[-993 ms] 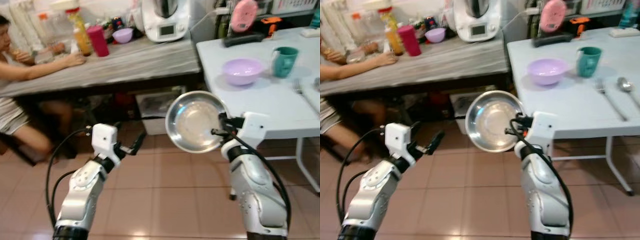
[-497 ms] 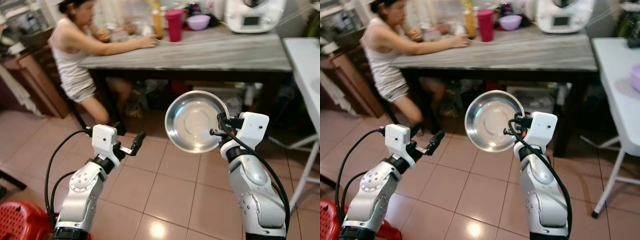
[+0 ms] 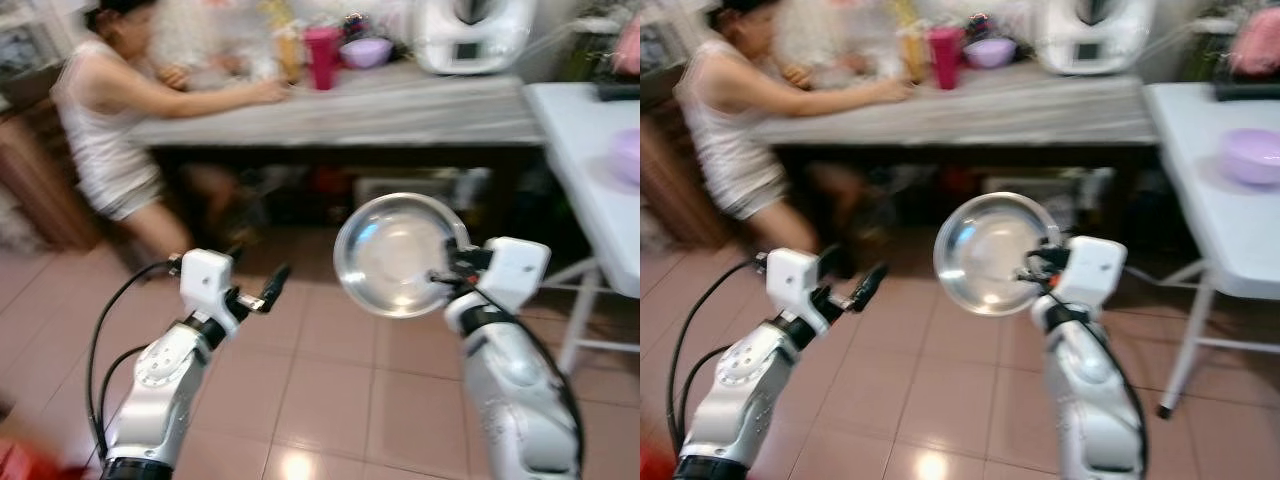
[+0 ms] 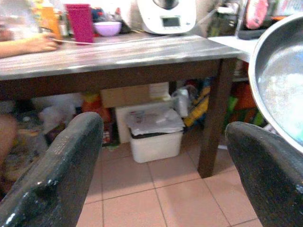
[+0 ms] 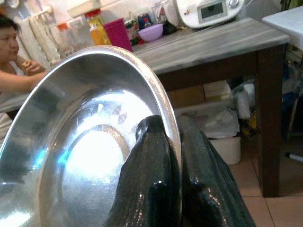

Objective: Setting the table

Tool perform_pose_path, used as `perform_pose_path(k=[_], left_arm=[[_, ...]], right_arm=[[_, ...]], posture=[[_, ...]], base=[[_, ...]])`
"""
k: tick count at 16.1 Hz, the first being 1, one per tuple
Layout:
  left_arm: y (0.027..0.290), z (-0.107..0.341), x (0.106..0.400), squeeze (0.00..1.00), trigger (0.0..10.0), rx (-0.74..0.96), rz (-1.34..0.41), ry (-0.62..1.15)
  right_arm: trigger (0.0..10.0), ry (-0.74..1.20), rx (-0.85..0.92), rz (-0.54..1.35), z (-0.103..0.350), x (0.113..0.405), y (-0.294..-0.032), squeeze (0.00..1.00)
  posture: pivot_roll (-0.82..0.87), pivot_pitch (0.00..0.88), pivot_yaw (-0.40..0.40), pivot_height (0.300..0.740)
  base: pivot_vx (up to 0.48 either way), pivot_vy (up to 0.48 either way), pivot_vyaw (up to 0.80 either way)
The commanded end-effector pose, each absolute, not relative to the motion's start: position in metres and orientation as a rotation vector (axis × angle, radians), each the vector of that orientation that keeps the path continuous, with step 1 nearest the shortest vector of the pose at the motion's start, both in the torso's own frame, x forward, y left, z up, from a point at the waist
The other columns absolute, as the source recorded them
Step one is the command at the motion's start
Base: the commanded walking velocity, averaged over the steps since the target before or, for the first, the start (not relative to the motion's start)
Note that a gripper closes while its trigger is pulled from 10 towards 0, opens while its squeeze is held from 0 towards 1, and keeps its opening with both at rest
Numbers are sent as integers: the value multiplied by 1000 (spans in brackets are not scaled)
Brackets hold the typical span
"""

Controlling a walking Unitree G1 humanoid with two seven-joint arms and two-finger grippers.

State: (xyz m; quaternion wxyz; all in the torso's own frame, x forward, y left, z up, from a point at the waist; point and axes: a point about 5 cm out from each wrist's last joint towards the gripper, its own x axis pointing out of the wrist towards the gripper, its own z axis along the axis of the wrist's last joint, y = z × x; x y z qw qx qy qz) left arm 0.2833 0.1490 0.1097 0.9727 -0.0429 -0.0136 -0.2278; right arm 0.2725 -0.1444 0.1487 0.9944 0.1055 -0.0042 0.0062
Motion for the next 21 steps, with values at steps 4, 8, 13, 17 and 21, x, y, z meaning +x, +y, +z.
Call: perform_pose_path(k=[4, 8, 13, 17, 21], left_arm=[[144, 114, 285, 0, 10000, -93, -480, -45], [141, 114, 284, 0, 10000, -99, -484, -44], [137, 112, 282, 0, 10000, -104, -494, -40], [135, 110, 281, 0, 10000, -102, -505, -34], [134, 109, 280, 0, 10000, -102, -512, -29]], right_arm=[[10000, -55, 201, 6, 159, 271, -148, 0], [10000, -51, 196, 9, 158, 270, -147, 0], [10000, -50, 189, 16, 159, 271, -146, 0], [10000, -46, 203, 20, 159, 272, -144, 0], [10000, -45, 202, 20, 158, 273, -145, 0]], posture=[[-243, 0, 134, 740], [-244, 0, 128, 740], [-247, 0, 127, 740], [-247, 0, 127, 740], [-247, 0, 131, 740]], base=[[428, 0, -102], [441, 0, 0], [442, 0, 0], [443, 0, -109], [438, 0, -248]])
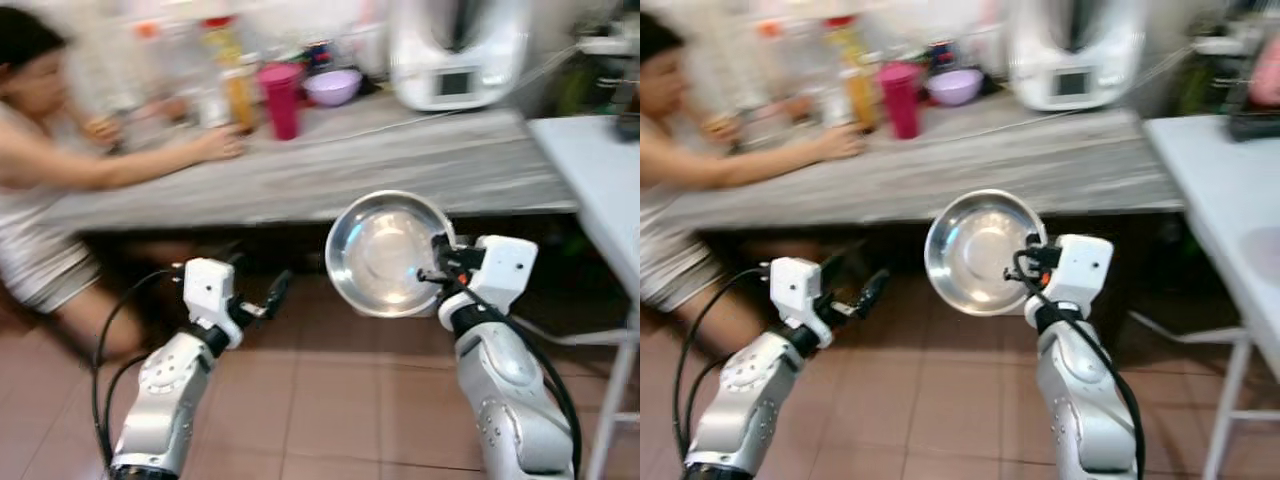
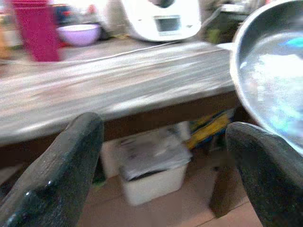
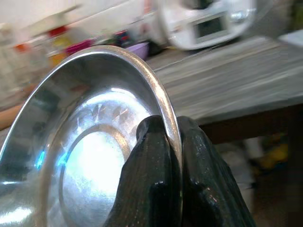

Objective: Setting the table

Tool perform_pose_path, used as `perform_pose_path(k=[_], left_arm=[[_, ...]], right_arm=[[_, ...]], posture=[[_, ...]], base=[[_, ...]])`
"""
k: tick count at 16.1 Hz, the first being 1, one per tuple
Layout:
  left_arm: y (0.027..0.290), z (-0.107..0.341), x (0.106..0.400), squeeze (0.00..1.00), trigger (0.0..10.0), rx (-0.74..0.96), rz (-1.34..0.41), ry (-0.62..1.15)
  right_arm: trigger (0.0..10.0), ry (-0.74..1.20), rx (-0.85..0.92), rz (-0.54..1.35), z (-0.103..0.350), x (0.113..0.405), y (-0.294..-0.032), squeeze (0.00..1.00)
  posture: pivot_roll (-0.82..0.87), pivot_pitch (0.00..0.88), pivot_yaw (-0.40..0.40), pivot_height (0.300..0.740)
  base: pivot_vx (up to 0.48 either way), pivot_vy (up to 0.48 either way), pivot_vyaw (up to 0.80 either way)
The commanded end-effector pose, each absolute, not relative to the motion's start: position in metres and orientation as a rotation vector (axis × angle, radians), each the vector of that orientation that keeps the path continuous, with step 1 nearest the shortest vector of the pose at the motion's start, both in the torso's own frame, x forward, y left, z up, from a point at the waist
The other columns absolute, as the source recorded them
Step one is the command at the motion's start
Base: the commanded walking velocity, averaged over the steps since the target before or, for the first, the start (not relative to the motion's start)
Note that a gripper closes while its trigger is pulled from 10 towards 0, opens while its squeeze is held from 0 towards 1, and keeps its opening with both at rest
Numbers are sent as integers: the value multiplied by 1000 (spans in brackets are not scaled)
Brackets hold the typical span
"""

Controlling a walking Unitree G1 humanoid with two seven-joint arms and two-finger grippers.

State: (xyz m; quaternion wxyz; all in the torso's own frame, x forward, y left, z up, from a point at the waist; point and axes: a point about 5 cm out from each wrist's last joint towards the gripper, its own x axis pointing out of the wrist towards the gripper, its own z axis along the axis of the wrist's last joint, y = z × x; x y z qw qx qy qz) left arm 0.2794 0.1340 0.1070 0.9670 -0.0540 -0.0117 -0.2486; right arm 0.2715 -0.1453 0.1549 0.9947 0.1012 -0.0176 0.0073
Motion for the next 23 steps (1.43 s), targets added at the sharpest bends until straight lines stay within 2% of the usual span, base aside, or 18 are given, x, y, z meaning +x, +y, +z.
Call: perform_pose_path(k=[1, 12, 19, 23], left_arm=[[134, 109, 279, 0, 10000, -102, -515, -29], [131, 103, 271, 0, 10000, -108, -545, -3], [136, 89, 247, 0, 10000, -121, -620, 64], [142, 86, 240, 0, 10000, -71, -664, 84]], right_arm=[[10000, -45, 204, 20, 158, 273, -144, 0], [10000, -47, 210, 32, 159, 276, -139, 0], [10000, -39, 225, -8, 156, 277, -145, 0], [10000, -14, 269, -117, 151, 277, -165, 0]], posture=[[-247, 0, 131, 740], [-241, 0, 128, 740], [-242, 0, 123, 740], [-241, 2, 122, 740]], base=[[435, 0, 0], [424, 0, -73], [35, 0, 0], [0, 0, 0]])
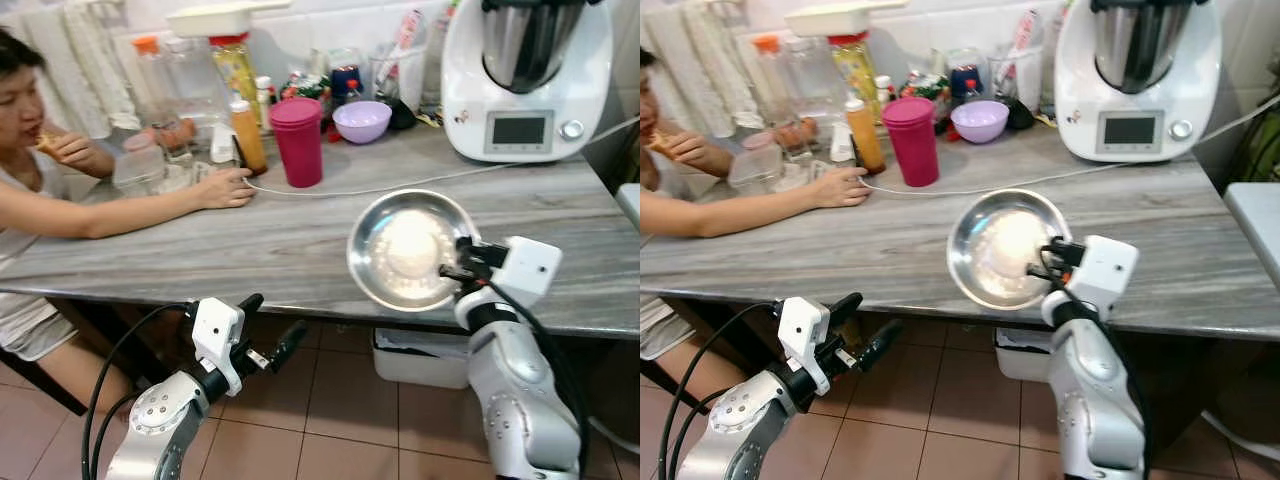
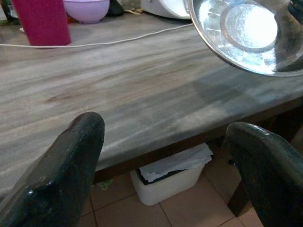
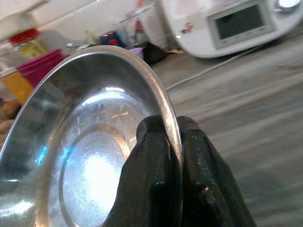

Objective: Setting the table

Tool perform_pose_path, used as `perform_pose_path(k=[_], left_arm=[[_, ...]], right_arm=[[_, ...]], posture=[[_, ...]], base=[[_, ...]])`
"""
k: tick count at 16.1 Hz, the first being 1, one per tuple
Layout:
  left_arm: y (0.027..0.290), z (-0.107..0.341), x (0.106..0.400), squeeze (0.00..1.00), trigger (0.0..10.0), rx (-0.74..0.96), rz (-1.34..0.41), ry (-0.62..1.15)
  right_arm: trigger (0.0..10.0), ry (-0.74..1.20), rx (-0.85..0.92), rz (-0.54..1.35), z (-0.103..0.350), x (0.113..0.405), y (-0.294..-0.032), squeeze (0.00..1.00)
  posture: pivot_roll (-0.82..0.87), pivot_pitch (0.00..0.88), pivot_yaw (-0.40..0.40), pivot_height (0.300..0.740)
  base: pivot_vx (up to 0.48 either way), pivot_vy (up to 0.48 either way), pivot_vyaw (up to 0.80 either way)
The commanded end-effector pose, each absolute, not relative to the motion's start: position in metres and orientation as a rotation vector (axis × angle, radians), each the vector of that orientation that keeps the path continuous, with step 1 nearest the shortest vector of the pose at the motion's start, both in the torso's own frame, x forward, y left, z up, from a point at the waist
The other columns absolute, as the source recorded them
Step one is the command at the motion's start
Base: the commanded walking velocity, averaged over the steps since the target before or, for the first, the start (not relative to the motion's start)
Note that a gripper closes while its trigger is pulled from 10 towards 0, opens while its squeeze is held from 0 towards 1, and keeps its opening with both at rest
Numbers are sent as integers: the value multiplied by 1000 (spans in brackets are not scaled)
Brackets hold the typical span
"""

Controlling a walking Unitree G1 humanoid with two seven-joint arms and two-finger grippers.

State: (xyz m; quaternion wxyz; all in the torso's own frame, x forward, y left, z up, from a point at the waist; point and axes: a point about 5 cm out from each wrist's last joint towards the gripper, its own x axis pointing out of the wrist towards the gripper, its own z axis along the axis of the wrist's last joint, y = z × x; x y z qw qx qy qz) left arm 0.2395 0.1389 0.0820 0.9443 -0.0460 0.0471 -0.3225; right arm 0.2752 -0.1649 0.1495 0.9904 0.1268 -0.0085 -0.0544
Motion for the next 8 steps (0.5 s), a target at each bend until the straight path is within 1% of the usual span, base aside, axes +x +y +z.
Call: perform_pose_path(k=[1, 3, 5, 7, 8], left_arm=[[142, 86, 240, 0, 10000, -67, -668, 85], [143, 85, 239, 0, 10000, -65, -678, 89], [143, 85, 237, 0, 10000, -47, -737, 90], [143, 85, 237, 0, 10000, -39, -751, 92], [142, 84, 236, 0, 10000, -39, -762, 95]], right_arm=[[10000, -9, 263, -147, 150, 279, -171, 0], [10000, 7, 240, -211, 150, 282, -182, 0], [10000, 34, 193, -283, 146, 290, -194, 0], [10000, 47, 247, -291, 144, 297, -200, 0], [10000, 69, 228, -314, 143, 306, -204, 0]], posture=[[-243, 5, 124, 740], [-246, 13, 129, 740], [-248, 23, 133, 740], [-251, 34, 141, 740], [-250, 37, 145, 740]], base=[[0, 0, 0], [0, 0, 0], [0, 0, 0], [0, 0, 0], [0, 0, 0]])
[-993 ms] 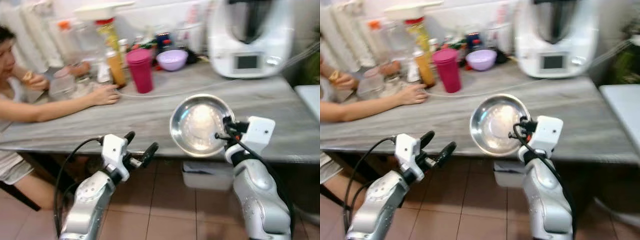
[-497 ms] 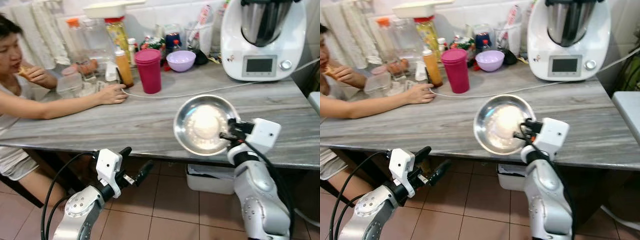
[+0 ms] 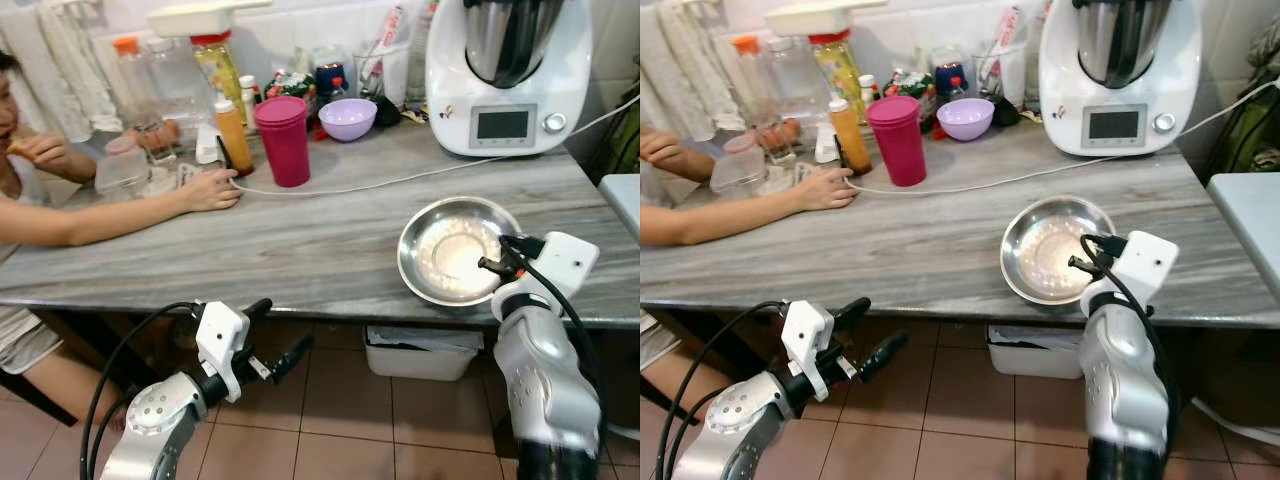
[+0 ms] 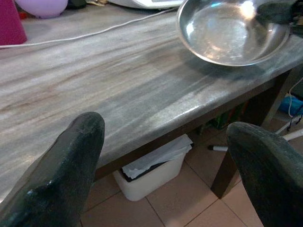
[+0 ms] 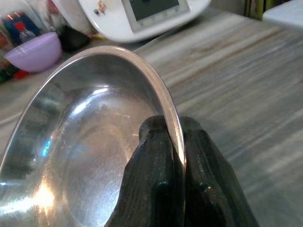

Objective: Setting the table

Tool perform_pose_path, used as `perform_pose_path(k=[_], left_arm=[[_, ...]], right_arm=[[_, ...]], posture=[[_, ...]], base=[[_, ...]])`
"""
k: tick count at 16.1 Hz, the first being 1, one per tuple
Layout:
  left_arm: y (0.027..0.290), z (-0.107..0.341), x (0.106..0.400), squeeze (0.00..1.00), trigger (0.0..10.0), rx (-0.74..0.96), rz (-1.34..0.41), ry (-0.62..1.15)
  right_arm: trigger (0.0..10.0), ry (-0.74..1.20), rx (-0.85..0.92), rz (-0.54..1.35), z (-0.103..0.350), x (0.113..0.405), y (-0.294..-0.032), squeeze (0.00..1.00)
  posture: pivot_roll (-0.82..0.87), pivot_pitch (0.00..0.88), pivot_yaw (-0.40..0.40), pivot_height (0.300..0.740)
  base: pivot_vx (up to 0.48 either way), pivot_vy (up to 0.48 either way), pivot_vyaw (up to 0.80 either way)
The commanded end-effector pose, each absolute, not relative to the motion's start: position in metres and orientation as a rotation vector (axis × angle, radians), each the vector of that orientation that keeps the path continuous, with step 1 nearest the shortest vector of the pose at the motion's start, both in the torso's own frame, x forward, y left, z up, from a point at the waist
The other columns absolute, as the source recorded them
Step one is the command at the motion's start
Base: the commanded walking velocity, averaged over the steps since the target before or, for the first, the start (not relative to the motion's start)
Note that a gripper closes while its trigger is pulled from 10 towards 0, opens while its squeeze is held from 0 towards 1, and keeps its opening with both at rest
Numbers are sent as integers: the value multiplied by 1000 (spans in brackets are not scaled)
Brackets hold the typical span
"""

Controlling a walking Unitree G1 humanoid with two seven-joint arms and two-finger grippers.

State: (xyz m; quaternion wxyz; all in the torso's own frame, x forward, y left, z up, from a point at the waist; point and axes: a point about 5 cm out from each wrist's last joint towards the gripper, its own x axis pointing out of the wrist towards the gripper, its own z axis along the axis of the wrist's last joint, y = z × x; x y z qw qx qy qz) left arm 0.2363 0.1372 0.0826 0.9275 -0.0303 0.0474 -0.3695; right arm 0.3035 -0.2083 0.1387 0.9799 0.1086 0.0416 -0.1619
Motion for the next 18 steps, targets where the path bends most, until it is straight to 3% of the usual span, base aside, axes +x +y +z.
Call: perform_pose_path(k=[1, 8, 13, 14, 15, 16, 17, 18], left_arm=[[141, 84, 236, 0, 10000, -39, -767, 97], [141, 84, 233, 0, 10000, -36, -771, 91], [137, 99, 237, 0, 10000, -38, -770, 39], [137, 99, 237, 0, 10000, -38, -770, 38], [136, 100, 237, 0, 10000, -38, -770, 38], [136, 100, 237, 0, 10000, -38, -771, 38], [135, 101, 237, 0, 10000, -39, -772, 38], [134, 102, 238, 0, 10000, -39, -772, 39]], right_arm=[[10000, 83, 262, -314, 143, 313, -204, 0], [10000, 159, 471, -201, 146, 361, -181, 0], [10000, 283, 433, -157, 134, 373, -161, 0], [10000, 292, 417, -146, 133, 374, -158, 90], [10000, 306, 409, -132, 132, 375, -155, 106], [10000, 321, 403, -122, 130, 375, -153, 522], [10000, 331, 398, -115, 128, 376, -151, 690], [10000, 344, 394, -105, 127, 377, -148, 698]], posture=[[-250, 38, 147, 740], [-214, 33, 136, 740], [-202, 34, 130, 740], [-202, 34, 130, 740], [-206, 33, 130, 740], [-208, 33, 130, 740], [-209, 33, 128, 740], [-210, 32, 127, 740]], base=[[0, 0, 0], [0, 0, 0], [0, 0, 0], [0, 0, 0], [0, 0, 0], [0, 0, 0], [0, 0, 0], [0, 0, 0]])
